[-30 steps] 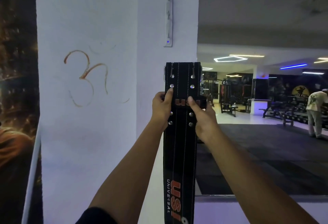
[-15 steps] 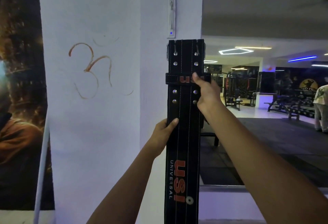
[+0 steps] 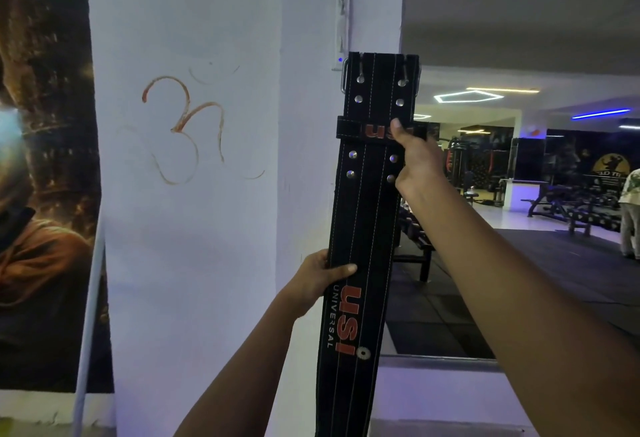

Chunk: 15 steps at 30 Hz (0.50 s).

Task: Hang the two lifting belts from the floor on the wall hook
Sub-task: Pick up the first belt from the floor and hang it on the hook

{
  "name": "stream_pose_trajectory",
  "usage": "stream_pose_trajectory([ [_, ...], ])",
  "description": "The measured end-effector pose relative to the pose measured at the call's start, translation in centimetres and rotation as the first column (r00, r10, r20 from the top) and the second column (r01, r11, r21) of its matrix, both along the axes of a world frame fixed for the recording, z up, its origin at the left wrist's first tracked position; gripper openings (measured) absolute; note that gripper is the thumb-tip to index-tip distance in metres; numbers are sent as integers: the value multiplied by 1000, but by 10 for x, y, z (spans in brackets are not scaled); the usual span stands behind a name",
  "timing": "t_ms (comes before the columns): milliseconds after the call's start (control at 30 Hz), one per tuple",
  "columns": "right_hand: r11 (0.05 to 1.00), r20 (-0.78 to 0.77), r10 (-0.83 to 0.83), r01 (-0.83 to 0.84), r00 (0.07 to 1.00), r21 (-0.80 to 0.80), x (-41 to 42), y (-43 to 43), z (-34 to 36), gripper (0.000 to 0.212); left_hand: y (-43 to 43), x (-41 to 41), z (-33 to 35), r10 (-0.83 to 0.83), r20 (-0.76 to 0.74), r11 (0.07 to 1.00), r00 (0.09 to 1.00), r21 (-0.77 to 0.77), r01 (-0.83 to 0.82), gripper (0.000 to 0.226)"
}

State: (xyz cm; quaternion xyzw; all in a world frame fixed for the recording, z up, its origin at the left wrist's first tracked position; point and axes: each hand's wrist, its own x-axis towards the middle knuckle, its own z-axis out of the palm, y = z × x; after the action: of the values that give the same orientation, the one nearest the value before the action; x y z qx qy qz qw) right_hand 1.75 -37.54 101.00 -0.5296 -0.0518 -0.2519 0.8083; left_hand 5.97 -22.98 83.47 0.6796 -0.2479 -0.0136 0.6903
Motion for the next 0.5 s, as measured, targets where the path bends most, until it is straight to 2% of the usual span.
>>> stream_pose_trajectory([
  [200,1000,-15,-8,8,1000,10,2,-3,-1,16,-8,0,23,37,38,993,999,-116,-32,39],
  [400,1000,-35,2,-2,999,20,3,-7,-8,17,-6,4,-17,-13,-8,998,1000,69,14,37],
  [500,1000,-24,-11,11,1000,5,3,-9,-8,16,-9,6,0,-37,0,998,999,-55,37,39],
])
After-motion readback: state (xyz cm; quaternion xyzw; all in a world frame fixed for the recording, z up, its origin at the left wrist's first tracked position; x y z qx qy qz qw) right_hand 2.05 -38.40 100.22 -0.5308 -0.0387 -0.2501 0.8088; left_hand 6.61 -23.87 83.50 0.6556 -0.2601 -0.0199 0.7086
